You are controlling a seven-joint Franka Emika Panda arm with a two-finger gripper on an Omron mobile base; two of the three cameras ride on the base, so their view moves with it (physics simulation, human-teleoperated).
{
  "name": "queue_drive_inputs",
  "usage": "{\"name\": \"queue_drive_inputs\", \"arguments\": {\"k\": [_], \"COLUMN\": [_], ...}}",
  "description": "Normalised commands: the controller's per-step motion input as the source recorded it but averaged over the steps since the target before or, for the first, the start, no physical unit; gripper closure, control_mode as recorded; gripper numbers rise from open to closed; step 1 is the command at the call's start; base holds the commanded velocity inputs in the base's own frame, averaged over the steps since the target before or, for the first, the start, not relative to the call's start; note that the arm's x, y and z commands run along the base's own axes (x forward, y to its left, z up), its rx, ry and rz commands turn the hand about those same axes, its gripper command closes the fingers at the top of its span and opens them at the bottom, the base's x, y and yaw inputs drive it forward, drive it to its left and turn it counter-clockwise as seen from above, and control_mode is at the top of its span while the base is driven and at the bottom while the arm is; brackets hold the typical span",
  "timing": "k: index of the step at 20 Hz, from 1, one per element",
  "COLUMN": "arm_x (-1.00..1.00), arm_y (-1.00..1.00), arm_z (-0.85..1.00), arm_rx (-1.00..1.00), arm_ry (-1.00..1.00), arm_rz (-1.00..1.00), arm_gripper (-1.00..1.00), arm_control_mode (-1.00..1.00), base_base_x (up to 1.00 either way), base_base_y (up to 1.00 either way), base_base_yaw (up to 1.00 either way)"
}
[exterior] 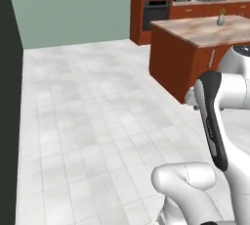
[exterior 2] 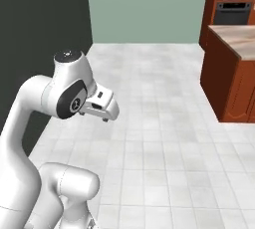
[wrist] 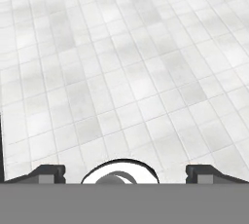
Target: There is a tray on the dining counter. Grab the cup, mug, and pitcher and place them on the tray. The pitcher may be placed next to the tray if it cannot fit the tray.
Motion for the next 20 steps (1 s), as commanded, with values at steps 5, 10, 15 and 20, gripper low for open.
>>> {"name": "queue_drive_inputs", "arguments": {"k": [5,10,15,20], "arm_x": [0.0,0.0,0.0,0.0], "arm_y": [0.0,0.0,0.0,0.0], "arm_z": [0.0,0.0,0.0,0.0], "arm_rx": [0.0,0.0,0.0,0.0], "arm_ry": [0.0,0.0,0.0,0.0], "arm_rz": [0.0,0.0,0.0,0.0], "arm_gripper": [-1.0,-1.0,-1.0,-1.0], "arm_control_mode": [1.0,1.0,1.0,1.0], "base_base_x": [1.0,1.0,1.0,1.0], "base_base_y": [0.55,0.75,0.92,1.0], "base_base_yaw": [-0.19,-0.31,-0.38,-0.35]}}
